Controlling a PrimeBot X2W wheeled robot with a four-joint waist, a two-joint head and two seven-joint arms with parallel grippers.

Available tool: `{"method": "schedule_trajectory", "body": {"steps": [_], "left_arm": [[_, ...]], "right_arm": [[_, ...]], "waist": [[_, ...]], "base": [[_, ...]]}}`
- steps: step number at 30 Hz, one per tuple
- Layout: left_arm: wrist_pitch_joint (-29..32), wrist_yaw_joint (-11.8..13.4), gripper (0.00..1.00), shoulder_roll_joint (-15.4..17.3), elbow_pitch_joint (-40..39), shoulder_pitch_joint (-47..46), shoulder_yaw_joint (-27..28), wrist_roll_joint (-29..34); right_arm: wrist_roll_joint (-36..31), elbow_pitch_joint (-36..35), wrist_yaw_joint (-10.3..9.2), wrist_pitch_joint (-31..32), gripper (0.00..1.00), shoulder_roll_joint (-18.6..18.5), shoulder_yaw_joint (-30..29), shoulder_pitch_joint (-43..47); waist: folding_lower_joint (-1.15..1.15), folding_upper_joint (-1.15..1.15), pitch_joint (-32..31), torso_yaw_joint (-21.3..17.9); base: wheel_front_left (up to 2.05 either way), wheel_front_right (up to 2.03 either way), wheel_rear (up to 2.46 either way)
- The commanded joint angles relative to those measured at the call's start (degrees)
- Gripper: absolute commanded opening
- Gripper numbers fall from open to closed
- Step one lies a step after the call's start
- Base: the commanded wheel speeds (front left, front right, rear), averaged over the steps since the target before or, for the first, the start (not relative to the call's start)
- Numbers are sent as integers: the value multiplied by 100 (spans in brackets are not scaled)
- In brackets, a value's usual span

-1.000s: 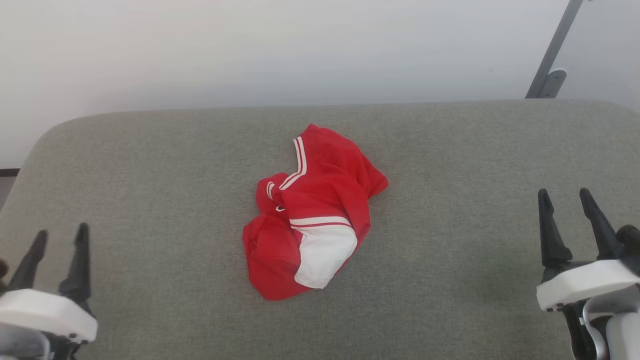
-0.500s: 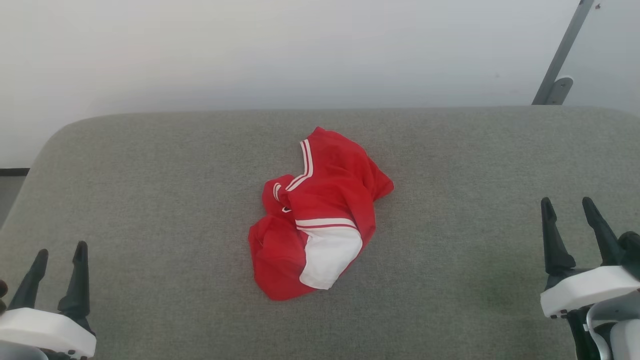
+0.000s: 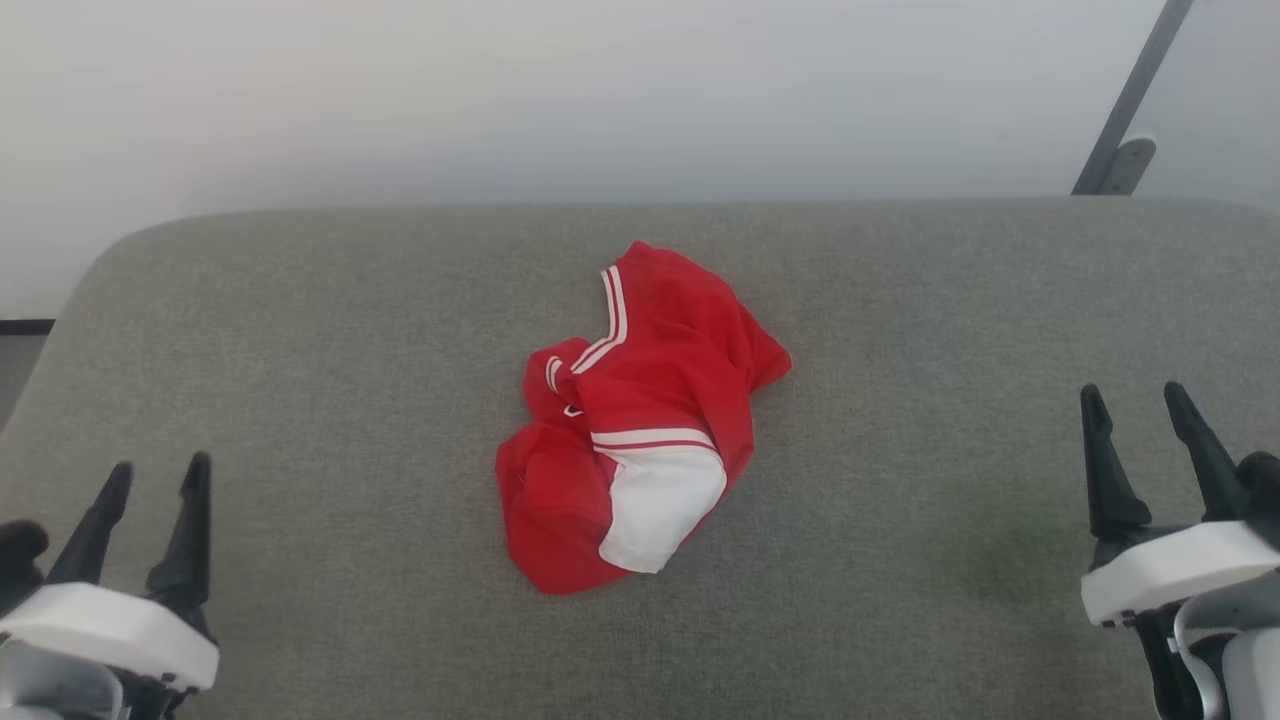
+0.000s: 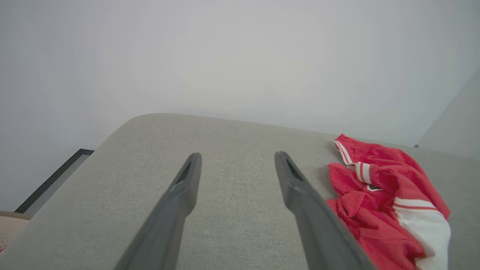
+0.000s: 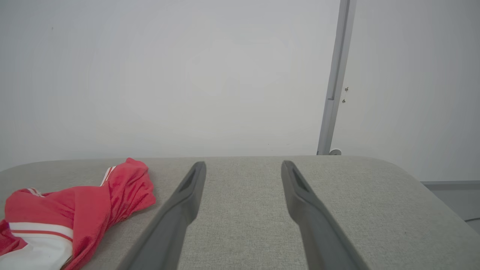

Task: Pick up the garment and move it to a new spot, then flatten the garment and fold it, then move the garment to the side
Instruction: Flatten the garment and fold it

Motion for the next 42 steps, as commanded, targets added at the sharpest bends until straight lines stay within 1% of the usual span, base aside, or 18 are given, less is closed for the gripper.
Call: {"method": "schedule_trajectory", "body": {"steps": [1,6,10,11,16,21,30,33,36,40,42], "left_arm": [[94,-29,100,22,-147,-133,-66,12],[444,-71,100,61,-620,-346,-387,117],[843,-44,100,38,-1079,-549,-764,274],[843,-44,100,38,-1079,-549,-764,274],[1426,4,100,43,-1565,-846,-1224,421],[1966,-39,100,-7,-1825,-1159,-1691,585],[2645,-211,100,-151,-1742,-1701,-2327,702],[2827,-273,100,-124,-1627,-1842,-2456,712],[3026,-284,100,-113,-1484,-1939,-2559,741],[3283,-193,100,-118,-1318,-1997,-2628,727],[3429,-109,100,-99,-1246,-1998,-2640,737]], "right_arm": [[10,-14,1,6,100,-14,7,-91],[18,-23,0,-35,100,-28,72,-223],[32,-17,1,-80,100,-9,86,-321],[32,-17,1,-80,100,-9,86,-321],[39,18,0,-152,100,23,114,-464],[50,80,0,-247,100,64,147,-630],[87,250,1,-402,100,107,251,-893],[105,301,1,-450,100,124,308,-961],[121,361,0,-502,100,136,335,-1020],[133,447,0,-552,100,139,353,-1086],[150,470,0,-572,100,143,358,-1106]], "waist": [[0,0,69,-32],[0,0,277,-126],[0,0,481,-226],[0,0,481,-226],[0,0,781,-367],[0,0,1065,-510],[0,0,1460,-743],[0,0,1566,-820],[0,0,1647,-898],[0,0,1734,-978],[0,0,1770,-1007]], "base": [[0,0,0],[0,0,0],[0,0,0],[0,0,0],[0,0,0],[0,0,0],[0,0,0],[0,0,0],[0,0,0],[0,0,0],[0,0,0]]}}
